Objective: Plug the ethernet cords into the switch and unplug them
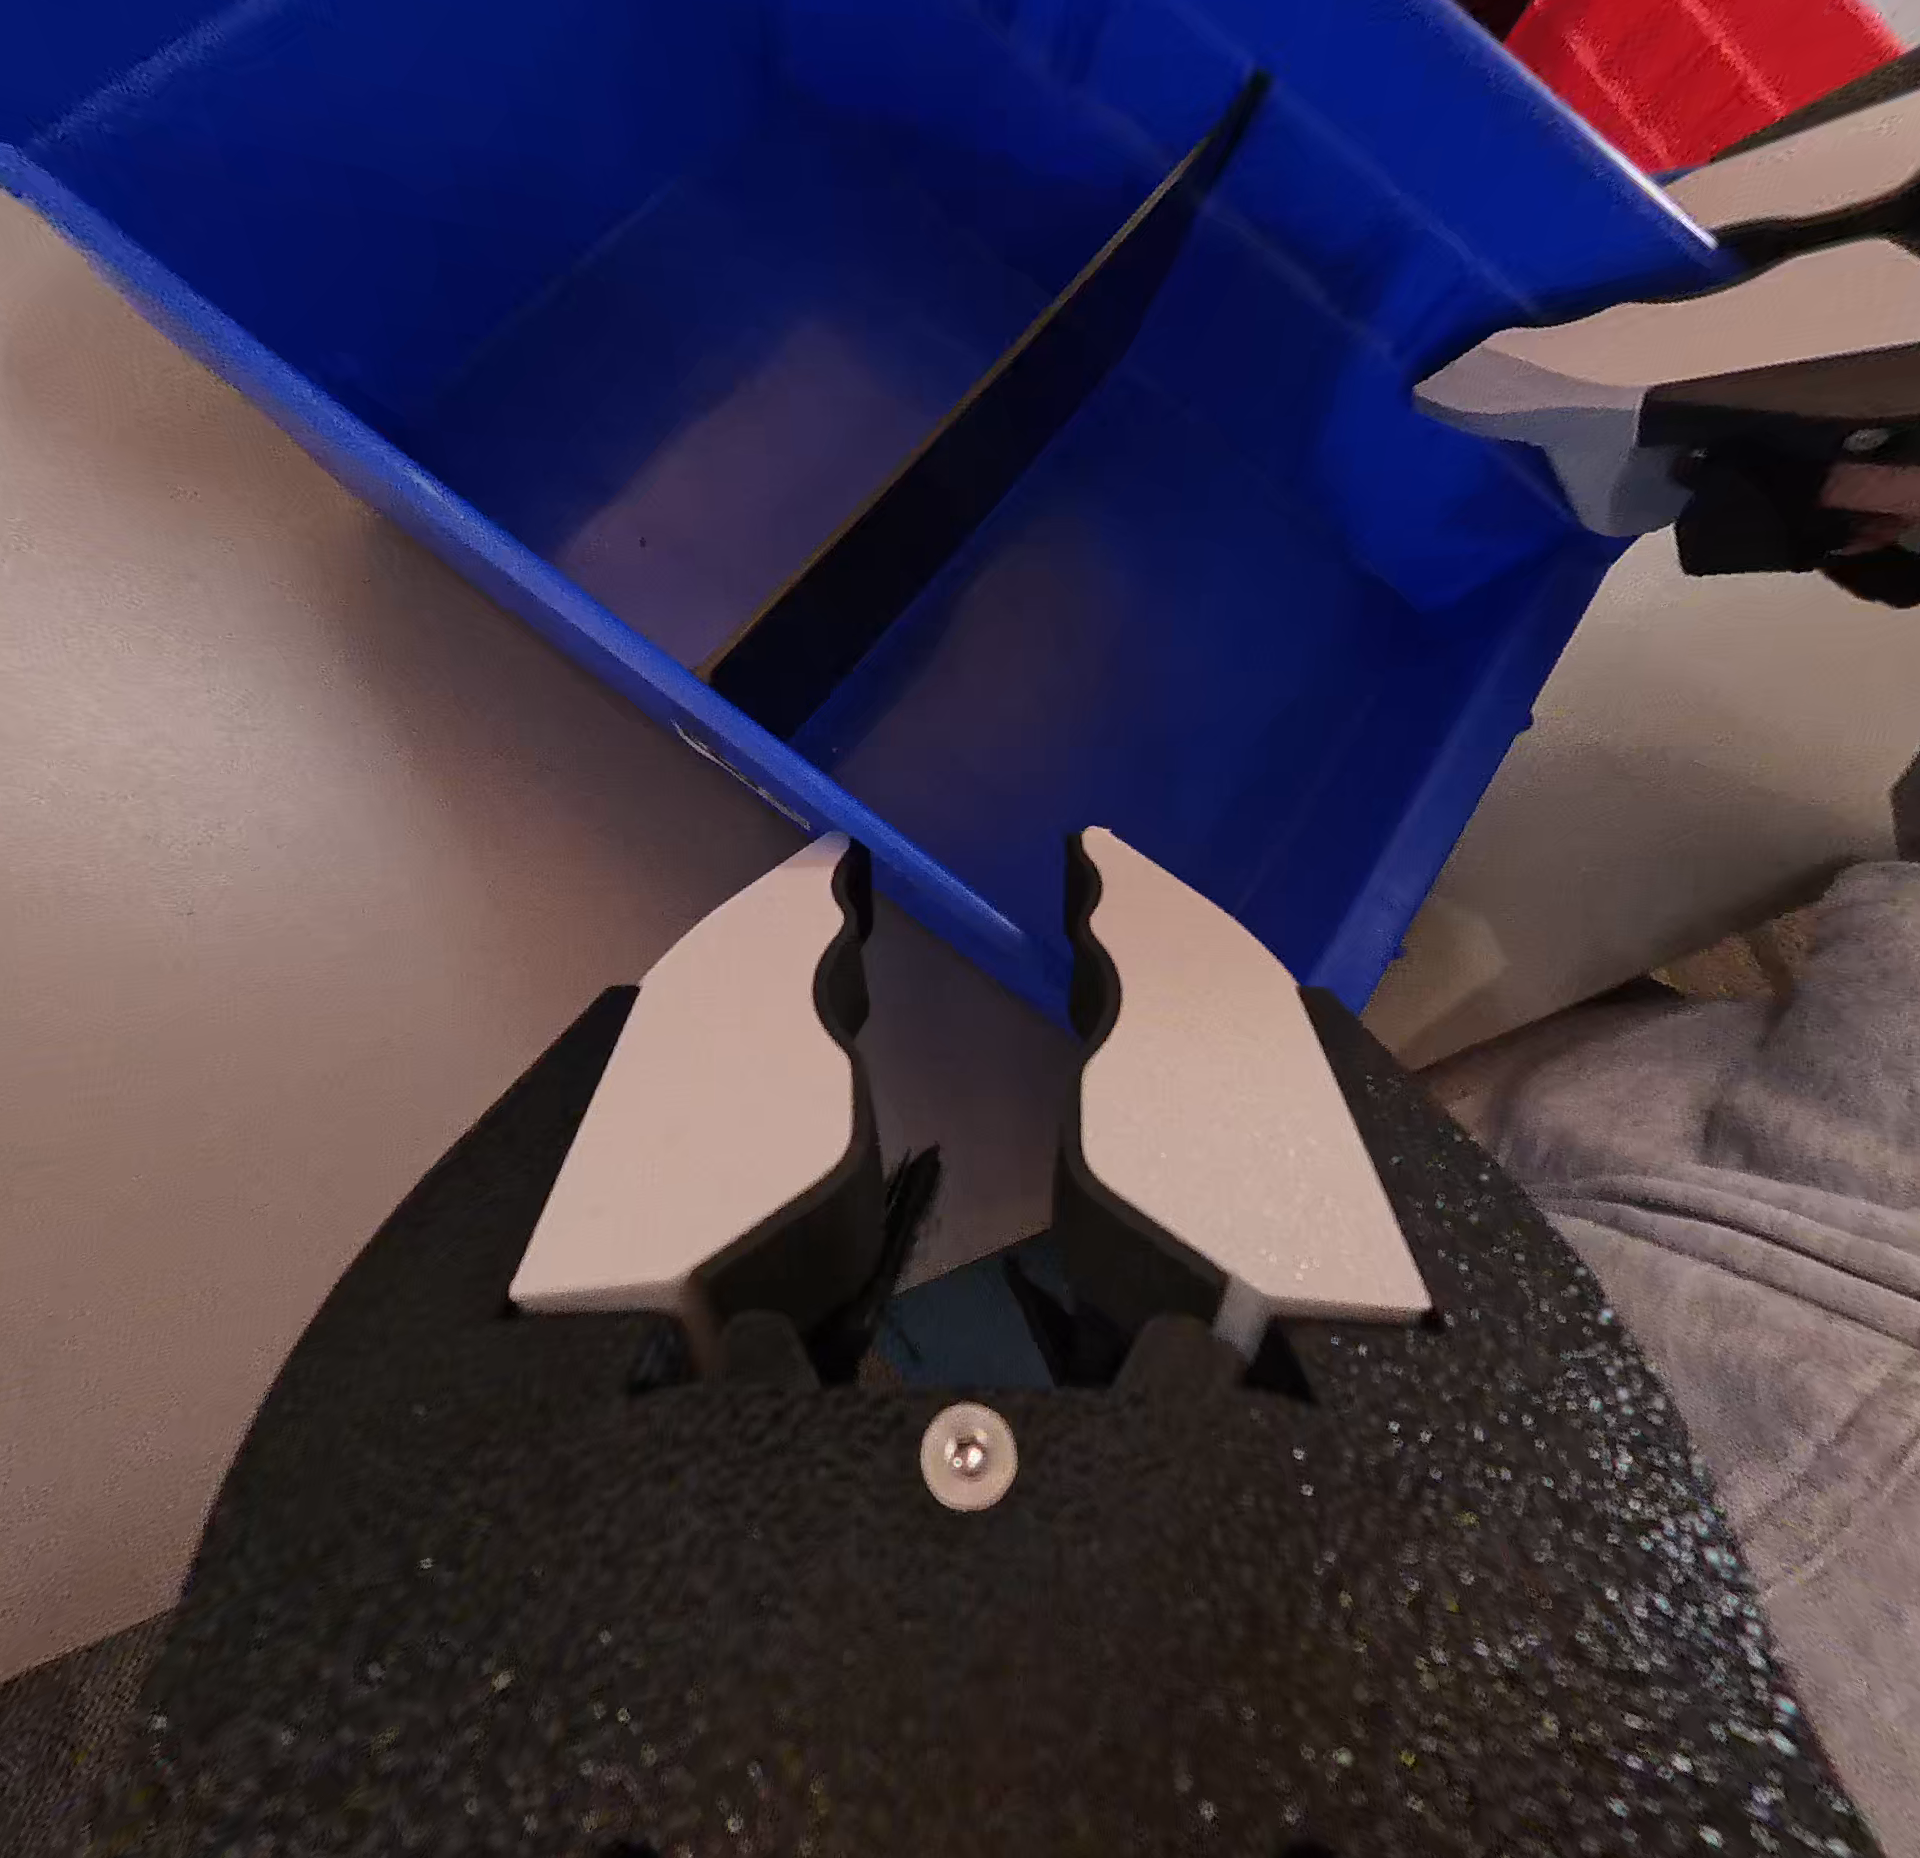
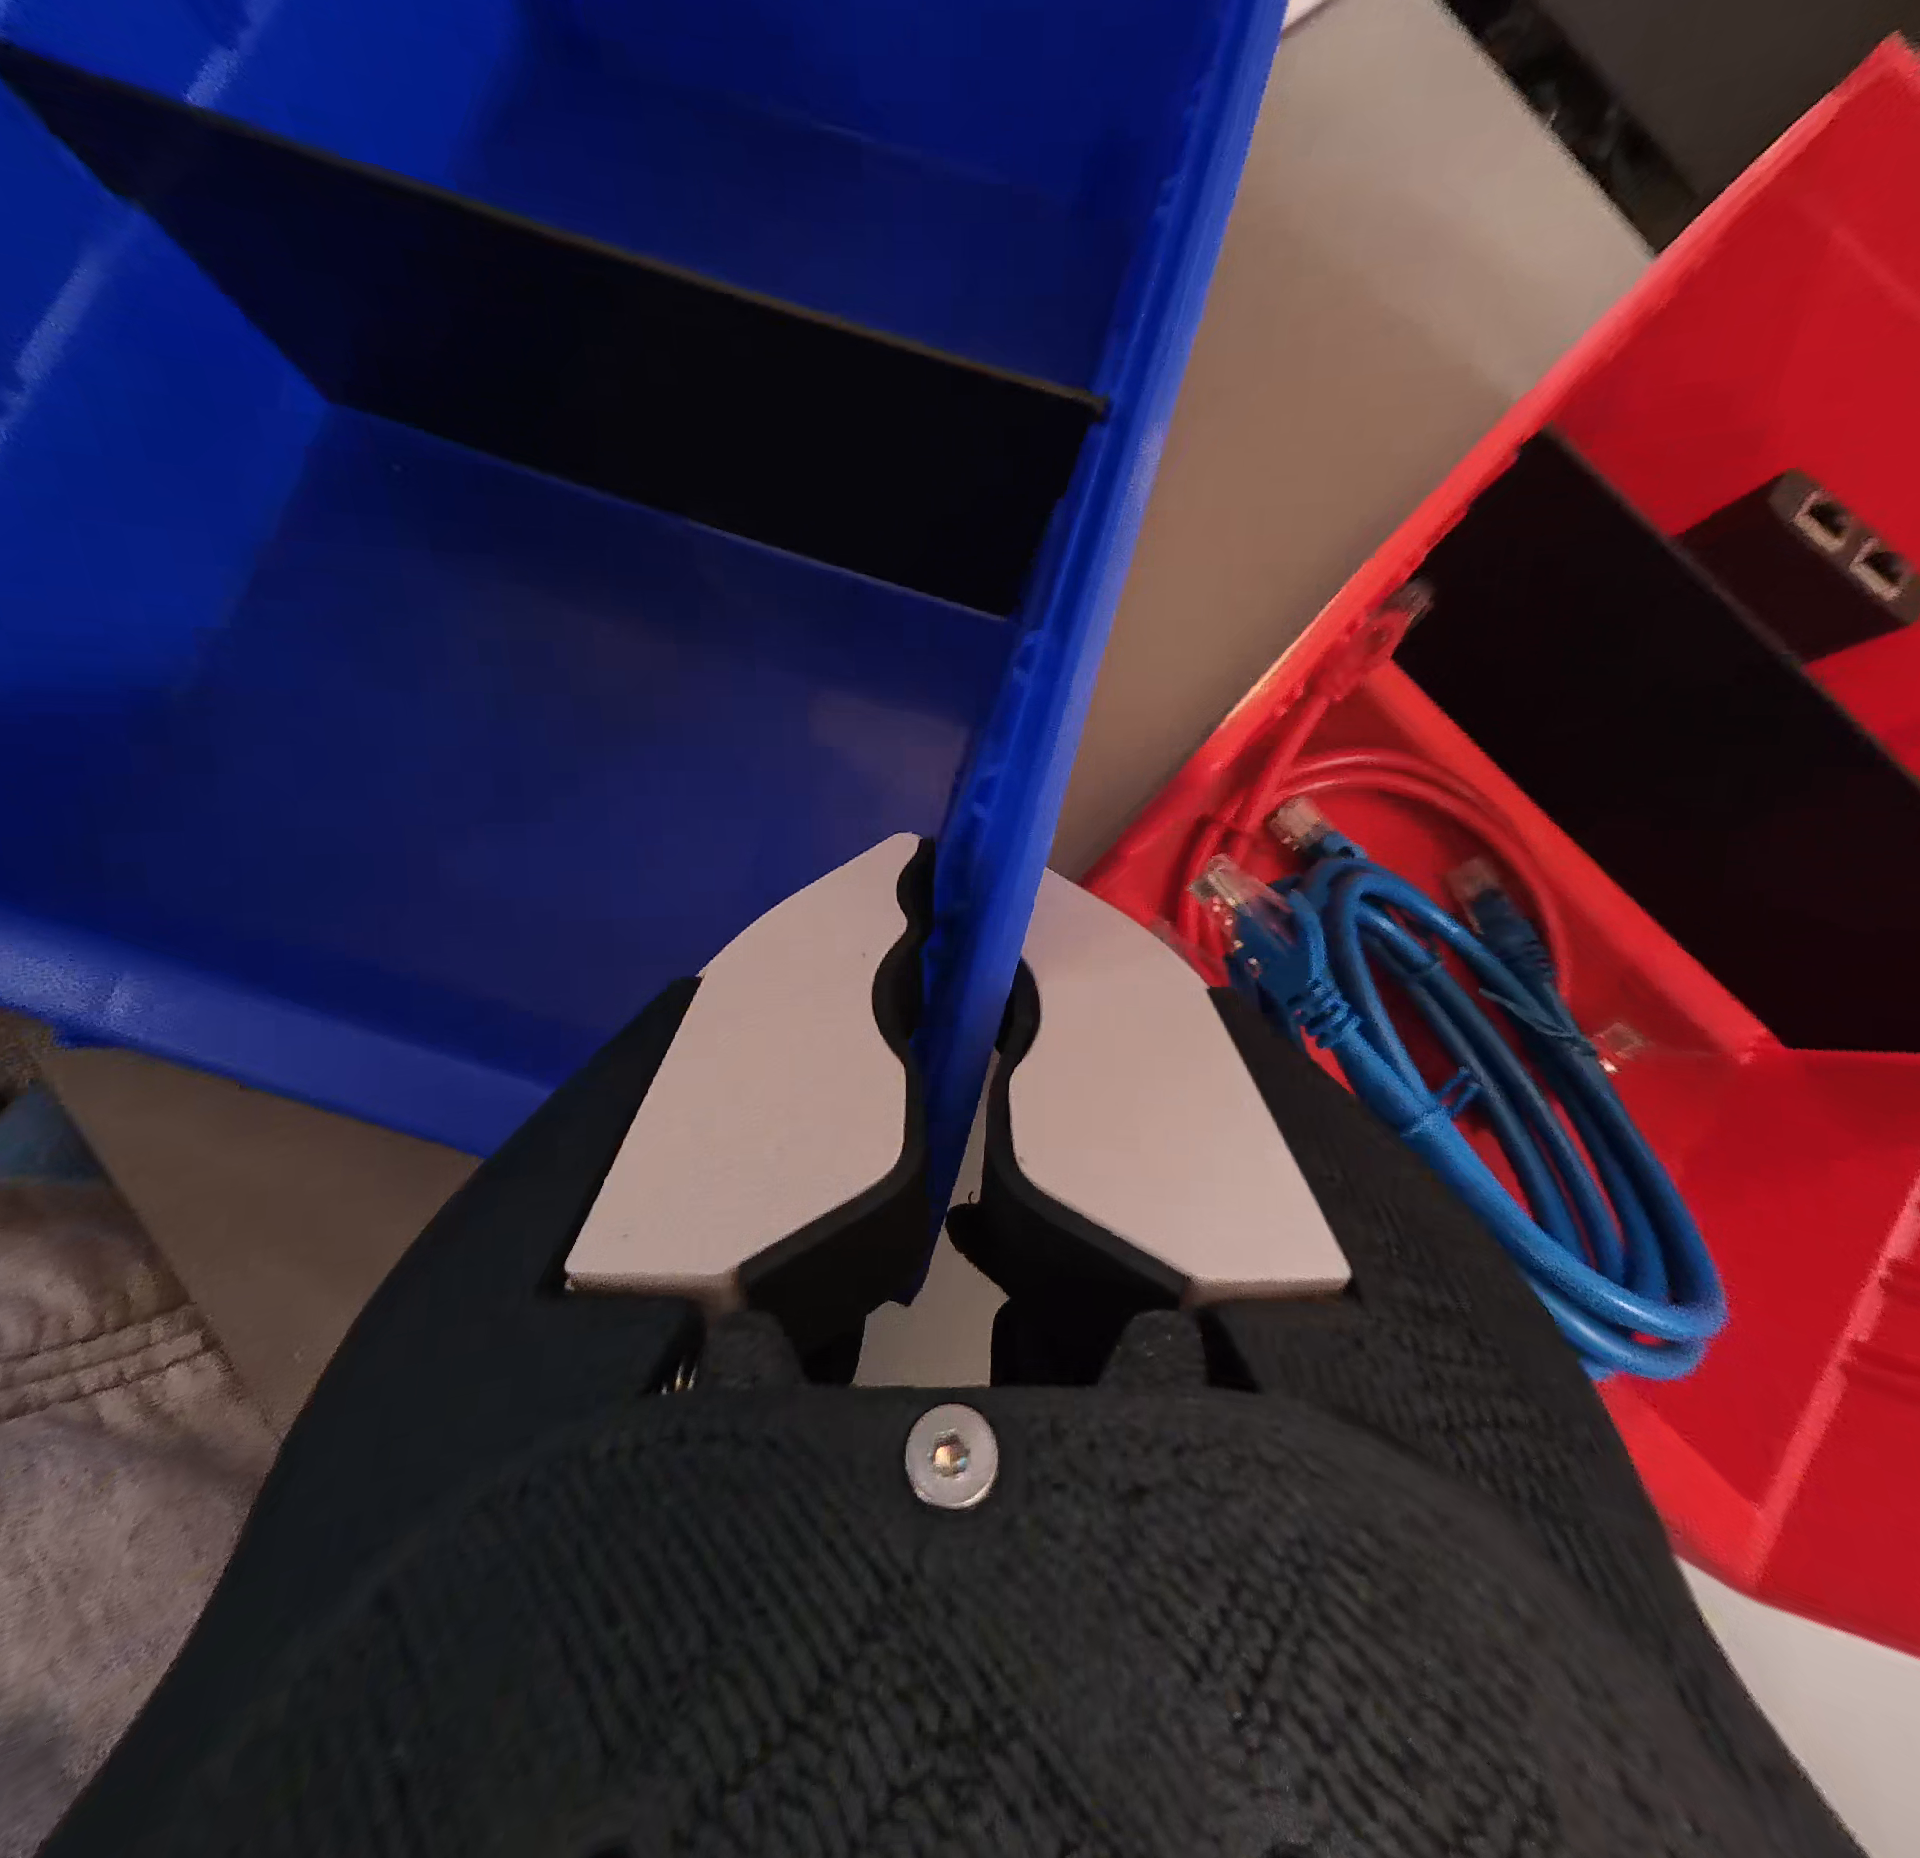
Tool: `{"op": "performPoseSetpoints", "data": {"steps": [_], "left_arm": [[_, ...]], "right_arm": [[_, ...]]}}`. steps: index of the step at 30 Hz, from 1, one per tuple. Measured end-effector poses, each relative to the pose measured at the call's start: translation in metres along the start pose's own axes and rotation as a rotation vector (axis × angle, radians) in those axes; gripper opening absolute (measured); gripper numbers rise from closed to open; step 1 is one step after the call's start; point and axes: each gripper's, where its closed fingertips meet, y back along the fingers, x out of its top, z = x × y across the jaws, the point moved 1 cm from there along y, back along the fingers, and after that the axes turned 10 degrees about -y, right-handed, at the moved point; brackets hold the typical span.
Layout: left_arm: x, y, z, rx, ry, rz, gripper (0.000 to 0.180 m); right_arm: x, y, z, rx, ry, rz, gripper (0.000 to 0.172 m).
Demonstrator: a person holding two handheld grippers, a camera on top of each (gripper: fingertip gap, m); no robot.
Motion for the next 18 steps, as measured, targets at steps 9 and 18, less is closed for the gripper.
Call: {"op": "performPoseSetpoints", "data": {"steps": [9,18], "left_arm": [[0.089,0.043,0.021,0.164,-0.182,0.235,0.034],[0.265,-0.066,0.156,-0.183,-0.646,0.333,0.035]], "right_arm": [[0.057,0.065,0.033,-0.061,-0.034,0.291,0.006],[0.012,0.228,0.220,-0.574,-0.227,0.398,0.005]]}}
